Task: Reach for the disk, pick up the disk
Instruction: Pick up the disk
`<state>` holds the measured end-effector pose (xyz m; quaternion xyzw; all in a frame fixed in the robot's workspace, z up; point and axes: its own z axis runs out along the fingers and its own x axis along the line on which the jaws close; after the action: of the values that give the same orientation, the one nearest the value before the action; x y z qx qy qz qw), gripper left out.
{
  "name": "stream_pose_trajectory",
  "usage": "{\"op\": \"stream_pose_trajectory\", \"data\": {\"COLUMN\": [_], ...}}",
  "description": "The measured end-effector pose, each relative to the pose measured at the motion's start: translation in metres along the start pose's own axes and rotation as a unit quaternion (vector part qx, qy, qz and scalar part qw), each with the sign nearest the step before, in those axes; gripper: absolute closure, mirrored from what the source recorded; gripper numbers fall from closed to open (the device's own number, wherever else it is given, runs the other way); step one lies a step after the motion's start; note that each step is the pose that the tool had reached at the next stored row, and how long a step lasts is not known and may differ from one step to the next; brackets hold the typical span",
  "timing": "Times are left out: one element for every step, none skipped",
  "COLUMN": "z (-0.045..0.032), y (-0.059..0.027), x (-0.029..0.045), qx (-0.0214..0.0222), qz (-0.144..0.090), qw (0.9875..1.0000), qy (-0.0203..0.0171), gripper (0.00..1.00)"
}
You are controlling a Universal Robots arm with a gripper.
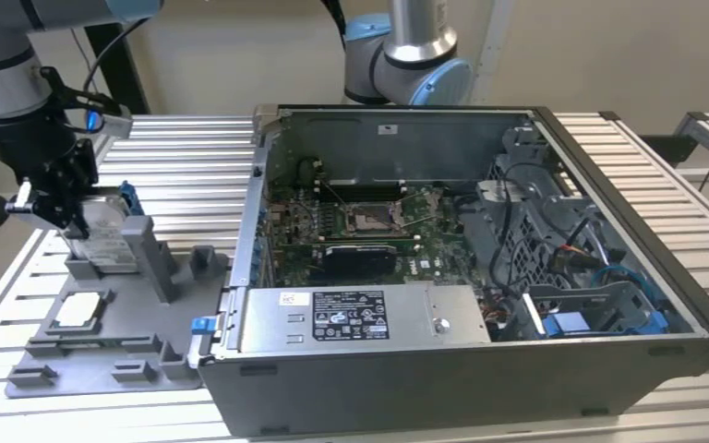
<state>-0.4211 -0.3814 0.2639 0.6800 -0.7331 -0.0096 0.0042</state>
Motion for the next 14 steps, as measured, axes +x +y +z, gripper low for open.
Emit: {"op": "stream_pose_trajectory", "data": {"z": [0.0000, -0.0002, -0.0013, -0.0028, -0.0048, -0.0074, -0.0104, -0.0135, -0.0166, -0.0194, -0.0218, -0.0239, -0.0261, -0.0285], "y": [0.0000, 0.0000, 0.0001, 0.0001, 0.0001, 0.0002, 0.0002, 0.0003, 0.0004, 0.0004, 0.0005, 0.0005, 0.0005, 0.0006], "x": [0.0000, 0.0000, 0.0000, 0.0000, -0.0001, -0.0001, -0.0001, -0.0001, -0.0001, -0.0001, -0.0002, -0.0002, -0.0002, -0.0002], "qx": [0.0000, 0.0000, -0.0002, -0.0002, 0.0000, 0.0000, 0.0000, 0.0000, 0.0000, -0.0001, -0.0001, 0.0000, 0.0000, 0.0000], "qz": [0.000, 0.000, 0.000, 0.000, 0.000, 0.000, 0.000, 0.000, 0.000, 0.000, -0.001, -0.001, -0.002, -0.002], "qw": [1.0000, 1.0000, 1.0000, 1.0000, 1.0000, 1.0000, 1.0000, 1.0000, 1.0000, 1.0000, 1.0000, 1.0000, 1.0000, 1.0000], "qy": [0.0000, 0.0000, 0.0002, 0.0001, 0.0000, 0.0000, 0.0001, 0.0000, 0.0000, 0.0000, 0.0000, 0.0000, 0.0000, 0.0001], "gripper": [1.00, 1.00, 1.00, 1.00, 1.00, 1.00, 1.00, 1.00, 1.00, 1.00, 1.00, 1.00, 1.00, 1.00]}}
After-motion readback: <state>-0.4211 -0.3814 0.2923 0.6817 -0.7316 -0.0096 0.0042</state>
